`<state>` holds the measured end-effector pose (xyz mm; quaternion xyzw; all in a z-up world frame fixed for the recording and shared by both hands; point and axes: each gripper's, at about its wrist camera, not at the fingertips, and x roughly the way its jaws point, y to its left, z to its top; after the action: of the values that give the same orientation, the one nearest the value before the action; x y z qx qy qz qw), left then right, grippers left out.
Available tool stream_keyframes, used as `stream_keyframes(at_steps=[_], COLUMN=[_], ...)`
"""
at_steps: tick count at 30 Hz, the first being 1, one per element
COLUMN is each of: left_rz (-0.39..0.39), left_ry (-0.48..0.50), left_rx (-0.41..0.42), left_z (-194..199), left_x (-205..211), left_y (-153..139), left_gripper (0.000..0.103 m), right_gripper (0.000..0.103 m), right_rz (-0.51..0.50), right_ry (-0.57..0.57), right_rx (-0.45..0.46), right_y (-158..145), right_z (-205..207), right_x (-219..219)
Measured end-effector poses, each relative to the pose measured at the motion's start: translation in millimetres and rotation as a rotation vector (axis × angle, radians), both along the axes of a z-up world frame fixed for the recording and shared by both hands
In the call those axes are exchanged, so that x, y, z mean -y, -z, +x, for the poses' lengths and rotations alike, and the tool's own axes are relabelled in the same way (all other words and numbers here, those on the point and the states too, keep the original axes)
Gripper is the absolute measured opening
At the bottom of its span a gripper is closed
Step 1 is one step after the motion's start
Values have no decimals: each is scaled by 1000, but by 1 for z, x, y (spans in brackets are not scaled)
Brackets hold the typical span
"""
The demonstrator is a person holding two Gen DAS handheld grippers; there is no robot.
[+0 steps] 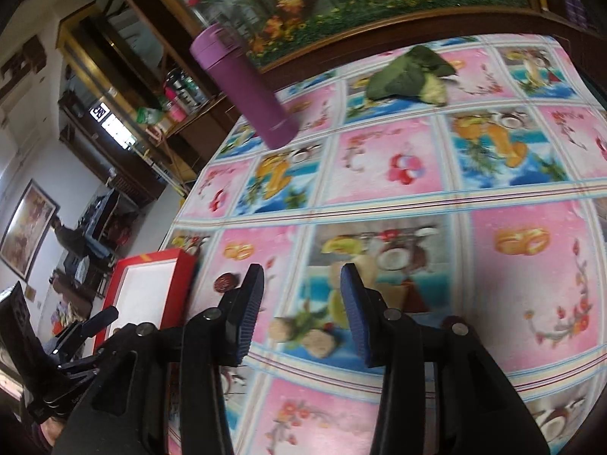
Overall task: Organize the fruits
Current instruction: 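Move both open tools back over the fruit on the table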
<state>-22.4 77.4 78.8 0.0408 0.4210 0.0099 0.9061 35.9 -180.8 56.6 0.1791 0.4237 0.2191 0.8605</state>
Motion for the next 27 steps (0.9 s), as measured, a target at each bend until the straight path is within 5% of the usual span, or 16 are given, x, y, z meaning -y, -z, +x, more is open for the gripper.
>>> stream_keyframes(at_steps=[8,27], left_rz=[39,47], left_ry=[63,171], left_rx=[-64,-130], left_z=[20,63], left_x=[32,44], left_y=[17,44], left_gripper=[64,64], right_gripper=[44,44], right_rz=[8,-60], right_ry=[39,32], right_rx=[-104,-179], right_y=[16,43], right_z=[13,21], right_x=[37,16])
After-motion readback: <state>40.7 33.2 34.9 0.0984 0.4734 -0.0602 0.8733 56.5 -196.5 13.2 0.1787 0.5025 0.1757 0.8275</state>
